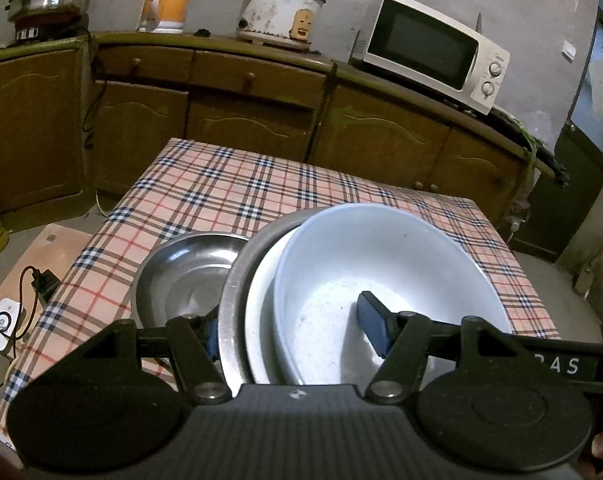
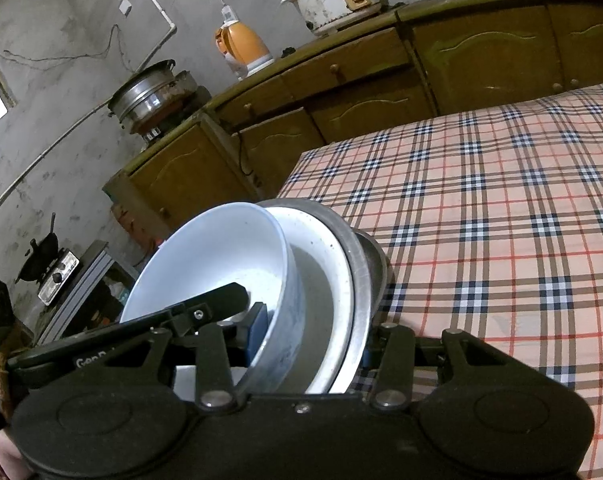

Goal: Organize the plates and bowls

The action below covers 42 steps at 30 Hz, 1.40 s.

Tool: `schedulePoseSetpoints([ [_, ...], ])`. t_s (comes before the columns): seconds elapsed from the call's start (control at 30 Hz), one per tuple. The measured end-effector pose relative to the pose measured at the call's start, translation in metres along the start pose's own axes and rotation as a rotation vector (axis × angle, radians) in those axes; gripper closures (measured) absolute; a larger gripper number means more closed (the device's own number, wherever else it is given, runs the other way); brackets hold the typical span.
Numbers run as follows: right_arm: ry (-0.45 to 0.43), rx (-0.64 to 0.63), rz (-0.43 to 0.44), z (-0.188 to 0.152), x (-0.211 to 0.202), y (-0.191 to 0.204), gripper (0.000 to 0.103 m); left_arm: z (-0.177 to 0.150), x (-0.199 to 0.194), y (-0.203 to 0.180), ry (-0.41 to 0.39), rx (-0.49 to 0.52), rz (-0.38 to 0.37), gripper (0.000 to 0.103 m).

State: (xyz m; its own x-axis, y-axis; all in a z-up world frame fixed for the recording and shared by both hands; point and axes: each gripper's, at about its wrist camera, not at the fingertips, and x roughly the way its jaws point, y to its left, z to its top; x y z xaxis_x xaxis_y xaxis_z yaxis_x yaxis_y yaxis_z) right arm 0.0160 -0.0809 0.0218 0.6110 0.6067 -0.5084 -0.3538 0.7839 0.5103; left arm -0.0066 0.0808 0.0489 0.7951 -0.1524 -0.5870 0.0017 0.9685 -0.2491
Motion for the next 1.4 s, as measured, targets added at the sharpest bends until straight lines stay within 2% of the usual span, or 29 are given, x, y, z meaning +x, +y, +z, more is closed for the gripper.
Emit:
schedulePoseSetpoints([
  [1.13,0.031,-0.047,0.045,0.000,0.024,0.014,0.049,-0.001,-0.010,0.016,-0.011,-0.036,0.051,0.037],
  [1.4,0.055,-0.057,0.044,-0.006,0.033,0.017,0.049,-0.008,-0.007,0.025,0.008,-0.053,0.052,0.037],
])
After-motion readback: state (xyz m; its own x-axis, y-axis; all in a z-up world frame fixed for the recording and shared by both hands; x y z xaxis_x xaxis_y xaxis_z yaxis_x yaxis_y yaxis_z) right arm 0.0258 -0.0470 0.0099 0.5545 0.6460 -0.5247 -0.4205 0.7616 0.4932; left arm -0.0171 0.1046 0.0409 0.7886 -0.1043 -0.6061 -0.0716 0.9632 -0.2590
